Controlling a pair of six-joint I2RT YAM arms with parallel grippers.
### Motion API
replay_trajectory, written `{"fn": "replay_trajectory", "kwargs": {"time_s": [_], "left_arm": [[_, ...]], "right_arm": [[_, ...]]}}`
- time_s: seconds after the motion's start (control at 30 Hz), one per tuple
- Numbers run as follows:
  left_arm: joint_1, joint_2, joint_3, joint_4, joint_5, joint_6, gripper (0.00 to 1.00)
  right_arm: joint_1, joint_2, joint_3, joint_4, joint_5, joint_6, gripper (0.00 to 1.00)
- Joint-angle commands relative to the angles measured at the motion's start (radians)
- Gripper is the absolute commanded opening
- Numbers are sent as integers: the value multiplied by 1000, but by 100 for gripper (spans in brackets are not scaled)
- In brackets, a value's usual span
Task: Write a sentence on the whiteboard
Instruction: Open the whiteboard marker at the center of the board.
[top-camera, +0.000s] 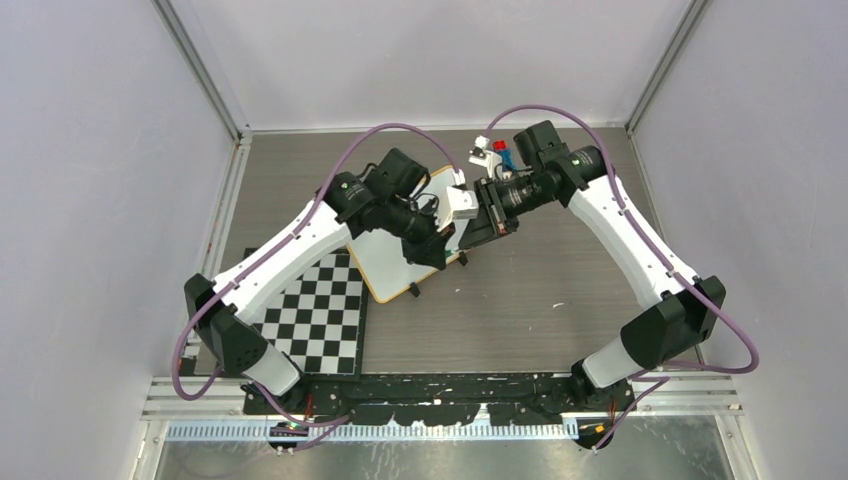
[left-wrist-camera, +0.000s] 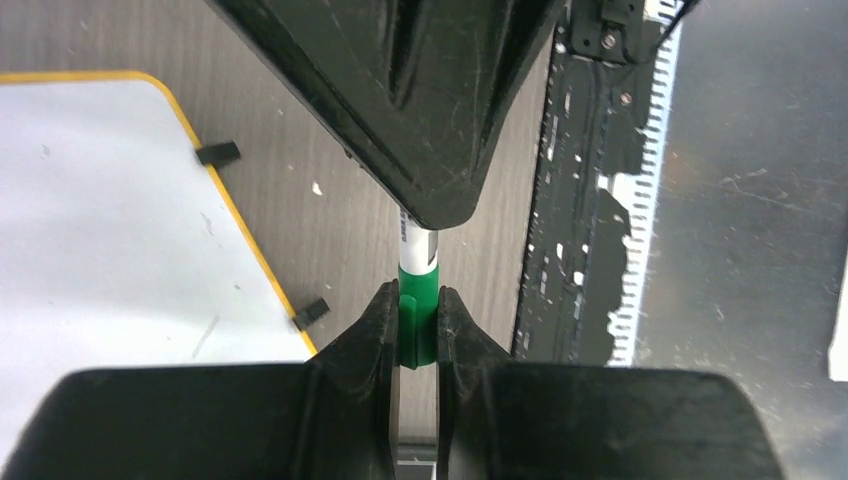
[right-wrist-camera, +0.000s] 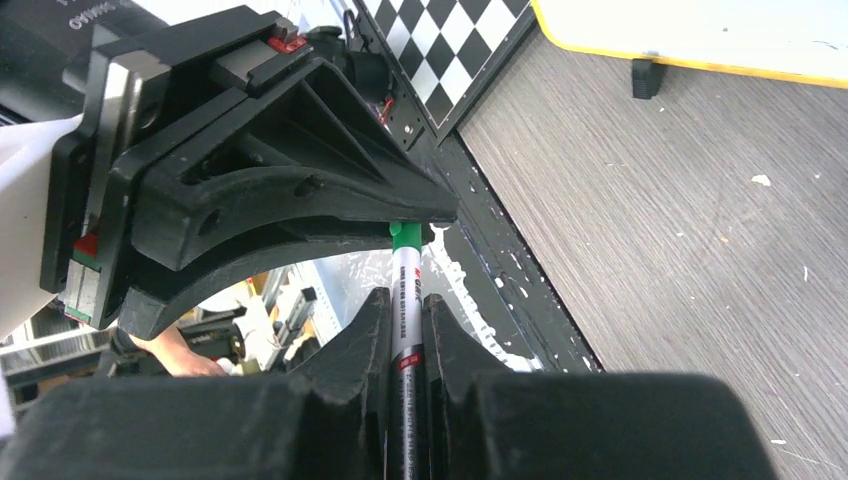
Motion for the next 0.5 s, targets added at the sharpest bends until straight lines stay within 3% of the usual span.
{"fn": "replay_trajectory", "kwargs": {"time_s": [0.0,0.3,0.47], "left_arm": [[-3,-55,-77,-6,-23,23,0],[31,-101,-199,-49,-52,126,0],[28,-96,-321,-55,-122,211,0]], "right_arm": [[-93,-56,21,18,-7,-25,0],[-280,-18,101,-203,17,-239,0],[-337,-35,53,-206,18,-262,0]]}}
